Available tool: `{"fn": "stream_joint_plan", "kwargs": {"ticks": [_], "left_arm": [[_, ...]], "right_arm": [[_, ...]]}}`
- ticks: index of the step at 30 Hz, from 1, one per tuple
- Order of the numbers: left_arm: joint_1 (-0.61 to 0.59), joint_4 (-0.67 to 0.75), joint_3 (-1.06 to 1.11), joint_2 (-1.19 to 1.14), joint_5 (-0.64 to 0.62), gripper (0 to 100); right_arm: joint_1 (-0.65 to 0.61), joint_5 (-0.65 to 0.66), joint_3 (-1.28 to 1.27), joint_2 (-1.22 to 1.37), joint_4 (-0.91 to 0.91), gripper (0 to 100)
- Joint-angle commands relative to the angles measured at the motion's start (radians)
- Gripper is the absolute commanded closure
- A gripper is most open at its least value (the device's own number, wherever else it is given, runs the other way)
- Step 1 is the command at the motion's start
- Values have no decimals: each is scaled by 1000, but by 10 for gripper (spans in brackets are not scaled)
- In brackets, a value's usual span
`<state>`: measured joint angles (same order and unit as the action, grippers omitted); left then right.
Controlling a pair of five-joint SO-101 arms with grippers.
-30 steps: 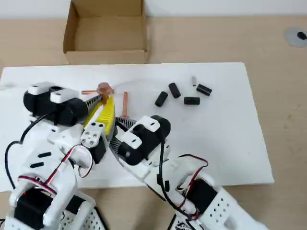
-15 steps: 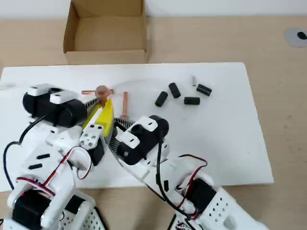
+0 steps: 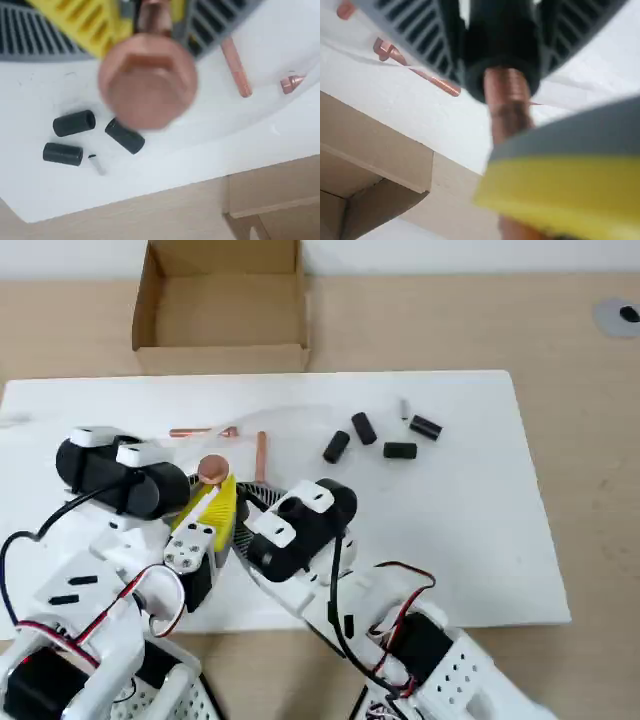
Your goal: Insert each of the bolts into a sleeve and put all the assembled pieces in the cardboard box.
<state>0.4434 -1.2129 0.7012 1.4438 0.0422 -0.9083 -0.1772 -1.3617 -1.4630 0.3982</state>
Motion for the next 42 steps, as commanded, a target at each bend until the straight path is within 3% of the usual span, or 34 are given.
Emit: {"fn": "stream_joint_plan", "kwargs": {"ticks": [1, 11, 15, 18, 22, 25, 32, 42], "left_arm": [[21, -12, -52, 8, -8, 951], [-140, -66, -58, 1, -86, 814], [-147, -181, -152, -1, -84, 813], [-149, -290, -270, -41, -84, 814], [-299, -420, -453, -179, -81, 814], [-482, -437, -534, -285, 9, 814], [-816, -439, -499, -321, 143, 813], [-878, -416, -307, -217, 181, 811]], "right_arm": [[42, -11, 51, -19, -31, 984], [44, -11, 53, -25, -28, 984], [76, -14, 82, 2, -11, 984], [179, -98, 179, 104, 29, 990], [309, -153, 415, 363, 54, 990], [346, -153, 630, 591, 55, 990], [407, -153, 1106, 1098, 52, 990], [469, -160, 1776, 1811, 43, 990]]}}
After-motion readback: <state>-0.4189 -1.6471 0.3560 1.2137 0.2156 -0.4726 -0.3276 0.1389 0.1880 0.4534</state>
